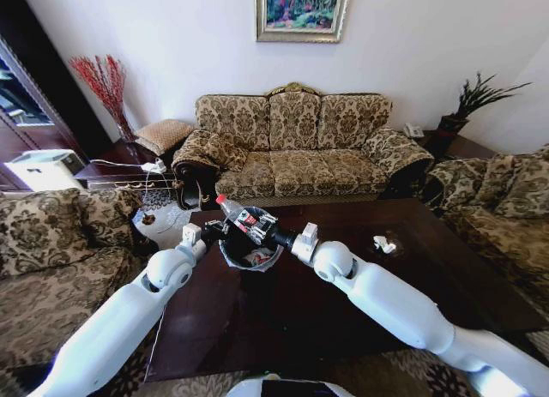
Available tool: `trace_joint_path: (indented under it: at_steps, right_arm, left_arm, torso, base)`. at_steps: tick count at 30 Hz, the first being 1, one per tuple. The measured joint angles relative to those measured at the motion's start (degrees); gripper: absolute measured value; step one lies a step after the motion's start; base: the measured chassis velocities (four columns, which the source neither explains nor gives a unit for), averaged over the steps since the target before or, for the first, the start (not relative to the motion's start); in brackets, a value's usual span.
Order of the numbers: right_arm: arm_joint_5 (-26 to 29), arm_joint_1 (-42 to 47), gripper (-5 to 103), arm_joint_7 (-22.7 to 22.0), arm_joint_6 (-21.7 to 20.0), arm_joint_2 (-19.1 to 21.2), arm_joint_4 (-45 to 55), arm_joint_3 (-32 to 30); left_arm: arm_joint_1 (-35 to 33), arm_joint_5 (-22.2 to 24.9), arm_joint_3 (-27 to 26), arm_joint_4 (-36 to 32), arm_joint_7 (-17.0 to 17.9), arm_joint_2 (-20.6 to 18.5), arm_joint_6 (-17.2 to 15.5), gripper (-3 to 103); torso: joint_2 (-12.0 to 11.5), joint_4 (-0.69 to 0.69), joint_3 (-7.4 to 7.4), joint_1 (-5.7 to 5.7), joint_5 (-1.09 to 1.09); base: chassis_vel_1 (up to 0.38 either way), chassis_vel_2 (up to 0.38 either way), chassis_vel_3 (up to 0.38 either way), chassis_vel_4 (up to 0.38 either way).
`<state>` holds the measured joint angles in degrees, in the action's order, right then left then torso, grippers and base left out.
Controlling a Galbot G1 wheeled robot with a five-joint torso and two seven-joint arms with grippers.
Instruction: Move to the front of the table and place the trash on the table into the trash bin.
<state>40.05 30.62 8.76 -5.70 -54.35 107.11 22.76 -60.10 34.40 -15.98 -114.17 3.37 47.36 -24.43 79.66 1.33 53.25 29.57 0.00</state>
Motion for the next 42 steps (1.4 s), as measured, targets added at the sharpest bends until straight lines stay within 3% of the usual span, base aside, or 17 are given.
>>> trace_joint_path:
  at_steps: [1, 3, 5, 9, 14, 17, 23, 29, 30, 32, 34, 38, 39, 41, 42]
  right_arm:
    - [0.0, 0.0, 40, 0.0, 0.0, 0.0, 0.0, 0.0]
    - [0.0, 0.2, 50, 0.0, 0.2, -0.2, -0.2, 0.0]
    - [0.0, 0.2, 50, 0.0, 0.3, -0.2, -0.3, 0.0]
    - [-0.4, 0.3, 72, 0.3, 1.3, -0.5, -1.4, -0.1]
    - [-0.5, 0.3, 83, 0.0, 1.3, -0.6, -1.4, -0.4]
    - [-0.5, 0.8, 97, -1.5, 1.5, -0.3, 0.2, -1.5]
    - [0.7, 3.2, 100, -5.6, 1.6, 2.3, 5.2, -5.3]
    - [2.6, 13.7, 100, -8.5, 0.7, 7.9, 9.2, -18.7]
    - [2.6, 13.7, 100, -8.5, 0.7, 7.9, 9.2, -18.7]
    - [2.5, 21.6, 100, -9.1, 0.8, 8.4, 9.4, -27.1]
    - [0.0, 28.8, 100, -9.7, 0.1, 7.2, 8.9, -35.3]
    - [-3.2, 35.4, 100, -10.7, -0.4, 4.9, 7.4, -41.3]
    - [-4.2, 39.2, 100, -11.0, -0.2, 3.4, 6.3, -44.1]
    - [-6.5, 46.4, 100, -9.3, 0.5, -0.6, 4.1, -49.4]
    - [-6.5, 46.4, 100, -9.3, 0.5, -0.6, 4.1, -49.4]
  left_arm:
    - [0.0, 0.0, 0.0, 0.0, 0.0, 0.0, 0.0, 2]
    - [-0.2, -0.1, -0.1, -0.2, 0.0, 0.0, 0.0, 2]
    - [-0.3, -0.1, -0.1, -0.2, 0.0, 0.0, 0.0, 2]
    - [-0.4, -0.2, -0.1, -0.5, 0.0, 0.0, 0.0, 2]
    - [-0.4, -0.1, -0.2, -0.5, 0.1, -0.1, 0.0, 2]
    - [-0.4, -0.1, -0.2, -0.4, 0.1, -0.1, 0.0, 2]
    - [-0.4, -0.5, -0.7, 0.8, 0.2, 0.3, 0.0, 2]
    - [-1.4, -1.0, -1.8, 0.4, 0.3, 0.4, 0.0, 2]
    - [-1.4, -1.0, -1.8, 0.4, 0.3, 0.4, 0.0, 2]
    - [-2.3, -1.0, -2.1, -0.4, 0.4, 0.5, 0.0, 2]
    - [-3.0, -1.0, -2.4, -0.8, 0.8, 0.8, 0.0, 2]
    - [-4.5, -1.2, -3.1, -1.4, 1.0, 1.2, 0.1, 2]
    - [-5.5, -1.3, -3.6, -1.7, 1.0, 1.4, 0.1, 2]
    - [-6.2, -2.0, -4.2, -2.0, 1.1, 1.7, 0.2, 2]
    - [-6.2, -2.0, -4.2, -2.0, 1.1, 1.7, 0.2, 2]
  torso:
    - [0.0, 0.00, 0.00, 0.00, 0.00]
    - [0.0, 0.00, 0.00, 0.00, 0.00]
    - [0.0, 0.01, 0.00, 0.00, 0.00]
    - [0.0, 0.00, 0.00, 0.00, 0.00]
    - [0.0, 0.01, 0.00, 0.00, 0.00]
    - [0.0, 0.01, 0.00, 0.00, 0.00]
    - [0.0, 0.01, 0.00, 0.00, 0.00]
    - [0.0, 0.00, 0.00, 0.00, 0.01]
    - [0.0, 0.00, 0.00, 0.00, 0.01]
    - [0.0, 0.00, 0.00, 0.00, 0.05]
    - [0.0, -0.02, -0.01, 0.00, 0.00]
    - [0.0, -0.02, -0.01, 0.00, 0.01]
    - [0.0, 0.04, -0.01, 0.00, 0.00]
    - [0.0, 0.01, 0.00, 0.00, 0.05]
    - [0.0, 0.01, 0.00, 0.00, 0.05]
  base:
    - [0.000, 0.000, 0.000, 0.000]
    - [0.000, 0.000, 0.000, 0.000]
    - [0.000, 0.000, 0.000, 0.000]
    - [0.000, 0.000, 0.000, 0.000]
    - [0.000, 0.000, 0.000, 0.000]
    - [0.000, 0.000, 0.000, 0.000]
    - [0.000, 0.000, 0.000, 0.000]
    - [0.000, 0.000, 0.000, 0.000]
    - [0.000, 0.000, 0.000, 0.000]
    - [0.000, 0.000, 0.000, 0.000]
    - [0.000, 0.000, 0.000, 0.000]
    - [0.000, 0.000, 0.000, 0.000]
    - [0.000, 0.000, 0.000, 0.000]
    - [0.000, 0.000, 0.000, 0.000]
    - [0.000, 0.000, 0.000, 0.000]
